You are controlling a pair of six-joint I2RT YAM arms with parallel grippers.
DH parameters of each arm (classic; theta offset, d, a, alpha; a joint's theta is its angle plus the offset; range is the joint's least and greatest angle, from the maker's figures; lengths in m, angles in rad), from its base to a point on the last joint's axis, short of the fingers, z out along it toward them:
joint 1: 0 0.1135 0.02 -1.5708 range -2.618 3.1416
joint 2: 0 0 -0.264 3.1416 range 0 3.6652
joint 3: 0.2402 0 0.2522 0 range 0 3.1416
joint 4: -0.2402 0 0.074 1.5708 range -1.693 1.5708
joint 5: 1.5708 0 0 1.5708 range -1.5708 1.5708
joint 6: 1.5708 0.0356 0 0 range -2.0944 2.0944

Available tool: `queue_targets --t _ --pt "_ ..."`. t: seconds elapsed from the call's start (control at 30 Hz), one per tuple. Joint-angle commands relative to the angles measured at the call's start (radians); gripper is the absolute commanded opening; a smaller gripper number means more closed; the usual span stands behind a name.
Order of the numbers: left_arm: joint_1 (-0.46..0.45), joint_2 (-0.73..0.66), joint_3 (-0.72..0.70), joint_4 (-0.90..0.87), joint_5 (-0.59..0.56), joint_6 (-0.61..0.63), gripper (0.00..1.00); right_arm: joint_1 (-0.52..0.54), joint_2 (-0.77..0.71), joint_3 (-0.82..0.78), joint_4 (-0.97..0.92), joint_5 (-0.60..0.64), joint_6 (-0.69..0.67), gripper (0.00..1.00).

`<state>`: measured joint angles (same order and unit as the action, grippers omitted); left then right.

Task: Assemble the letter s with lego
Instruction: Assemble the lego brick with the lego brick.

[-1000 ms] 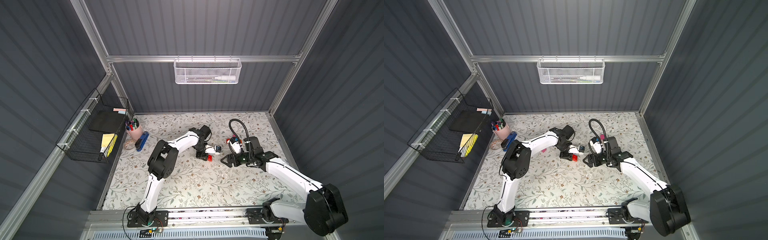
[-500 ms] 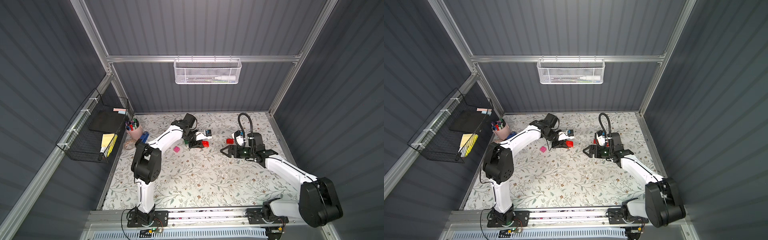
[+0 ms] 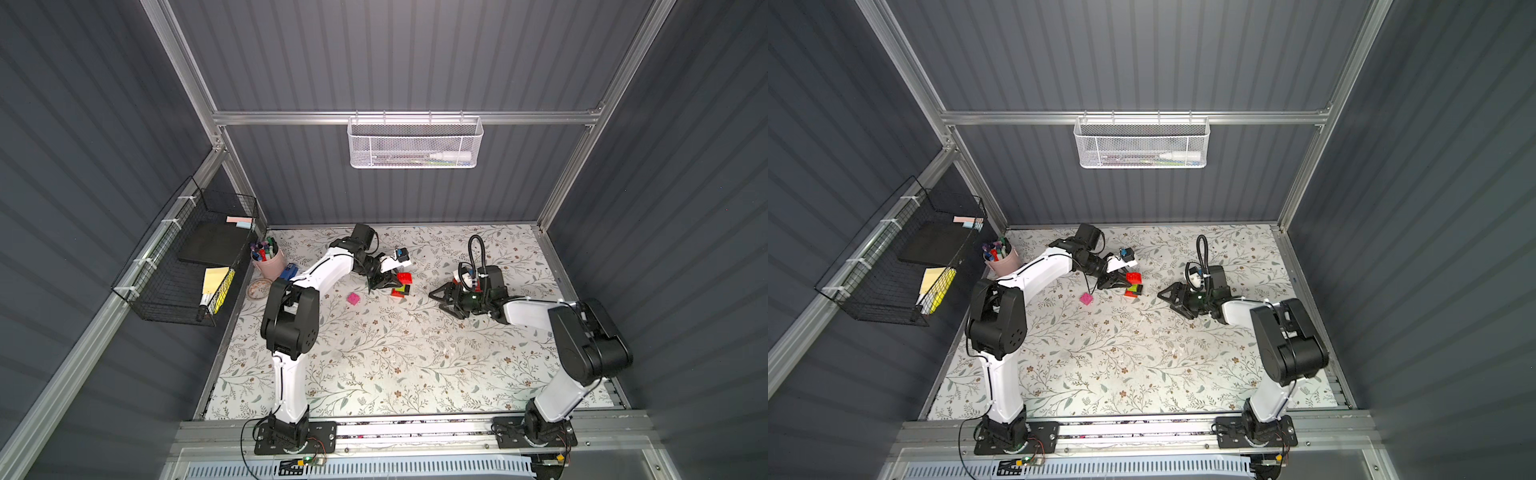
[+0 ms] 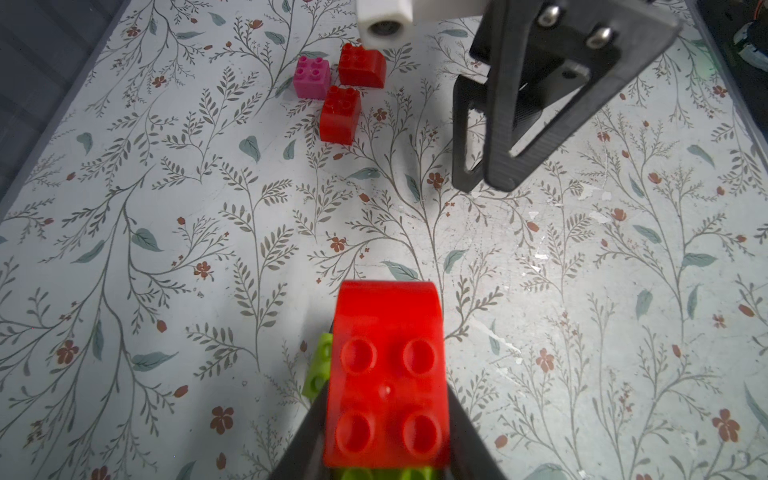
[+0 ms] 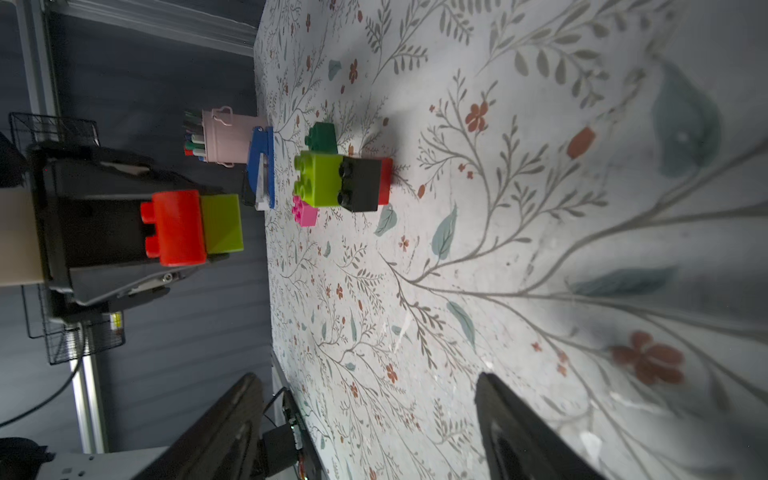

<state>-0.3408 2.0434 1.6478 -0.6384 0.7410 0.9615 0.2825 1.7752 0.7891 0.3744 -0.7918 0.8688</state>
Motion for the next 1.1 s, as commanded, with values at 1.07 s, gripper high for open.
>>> queue_targets --t 1.07 --pt "0.045 0.216 0.268 -0.196 0.051 0.134 0.27 0.125 0.524 0.295 0.483 -0.055 0.396 0.63"
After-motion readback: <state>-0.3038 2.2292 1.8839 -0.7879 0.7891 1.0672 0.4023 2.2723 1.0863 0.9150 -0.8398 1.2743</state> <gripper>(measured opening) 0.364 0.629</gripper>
